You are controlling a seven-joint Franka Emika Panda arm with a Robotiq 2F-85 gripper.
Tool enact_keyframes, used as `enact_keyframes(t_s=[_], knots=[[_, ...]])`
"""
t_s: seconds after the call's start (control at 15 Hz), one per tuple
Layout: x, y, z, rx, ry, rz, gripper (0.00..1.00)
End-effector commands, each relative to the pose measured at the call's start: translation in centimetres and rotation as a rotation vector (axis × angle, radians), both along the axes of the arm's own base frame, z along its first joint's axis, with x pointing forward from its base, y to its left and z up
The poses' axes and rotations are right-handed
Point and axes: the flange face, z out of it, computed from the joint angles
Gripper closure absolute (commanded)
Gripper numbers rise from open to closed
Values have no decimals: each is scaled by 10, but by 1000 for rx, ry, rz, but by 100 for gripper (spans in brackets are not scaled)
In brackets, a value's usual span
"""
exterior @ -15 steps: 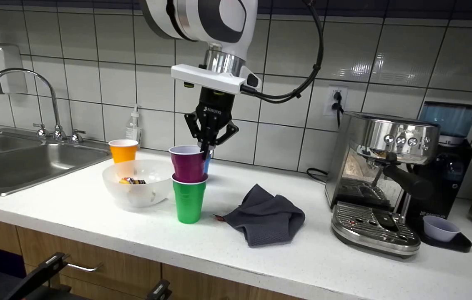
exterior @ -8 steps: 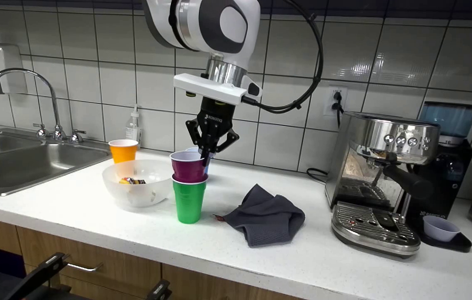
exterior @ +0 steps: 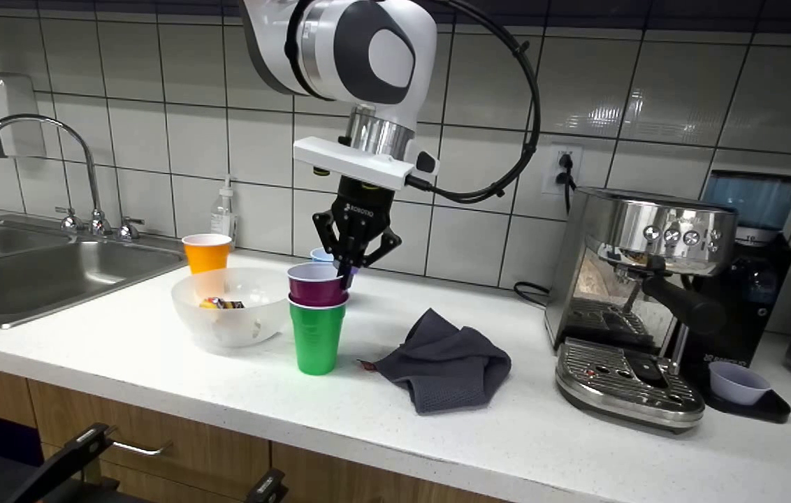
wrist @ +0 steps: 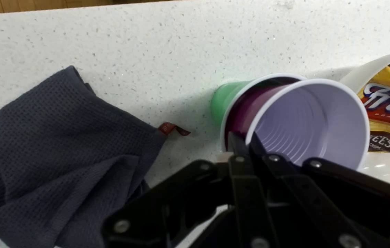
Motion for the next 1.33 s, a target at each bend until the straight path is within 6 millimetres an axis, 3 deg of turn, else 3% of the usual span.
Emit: enact_keyframes(t_s=[0.0,0.2,0.27,0.33,0.93,1.27], knots=[[3,-4,-3,10,-19,7,99],[3,-3,-8,8,-16,7,99],[3,-3,-8,4,-15,9,88],[3,-3,-8,3,-15,10,69],[1,2,5,13,-38,45,2],[5,3,22,5,-74,56,0]])
